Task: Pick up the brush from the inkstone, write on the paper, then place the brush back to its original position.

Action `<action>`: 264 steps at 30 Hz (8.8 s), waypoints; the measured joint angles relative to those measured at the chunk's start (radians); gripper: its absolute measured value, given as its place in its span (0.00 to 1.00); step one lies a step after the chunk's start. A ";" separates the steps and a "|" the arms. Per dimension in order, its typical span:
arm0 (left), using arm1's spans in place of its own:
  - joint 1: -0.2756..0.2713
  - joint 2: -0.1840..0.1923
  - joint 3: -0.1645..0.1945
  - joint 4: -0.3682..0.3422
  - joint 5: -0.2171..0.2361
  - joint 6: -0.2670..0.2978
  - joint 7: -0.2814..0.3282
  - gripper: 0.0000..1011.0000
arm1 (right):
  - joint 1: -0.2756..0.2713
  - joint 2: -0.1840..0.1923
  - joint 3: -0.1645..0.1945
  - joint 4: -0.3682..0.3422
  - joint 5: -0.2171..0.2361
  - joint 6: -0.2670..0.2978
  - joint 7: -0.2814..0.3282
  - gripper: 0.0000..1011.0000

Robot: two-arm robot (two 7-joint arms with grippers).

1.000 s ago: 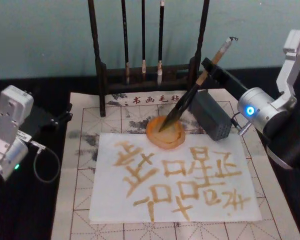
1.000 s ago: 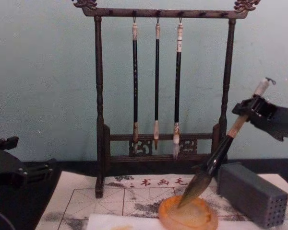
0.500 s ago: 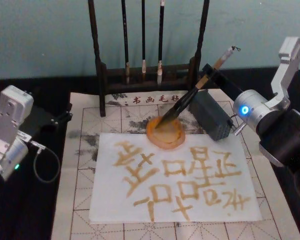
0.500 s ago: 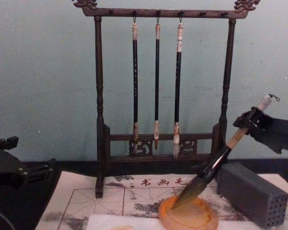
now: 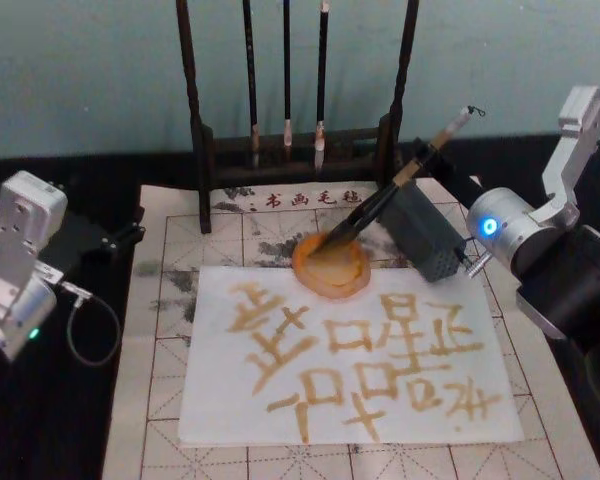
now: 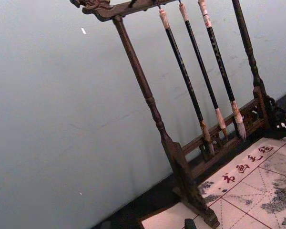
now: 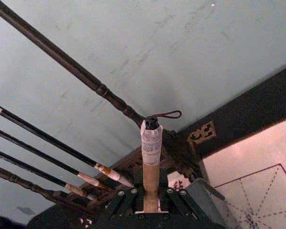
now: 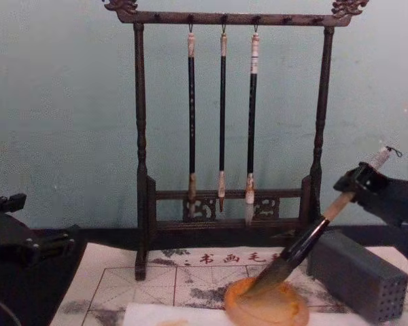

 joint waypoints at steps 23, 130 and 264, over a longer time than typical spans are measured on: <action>0.000 0.000 0.000 0.000 0.000 0.000 0.000 0.99 | -0.024 0.023 -0.015 -0.027 0.050 -0.007 -0.039 0.20; 0.000 0.000 0.000 0.000 0.000 0.000 0.000 0.99 | -0.223 0.258 -0.062 -0.255 -0.037 -0.067 0.100 0.99; 0.000 0.000 0.000 0.000 0.000 0.000 0.000 0.99 | -0.273 0.399 -0.208 -0.288 -0.634 -0.207 0.248 0.99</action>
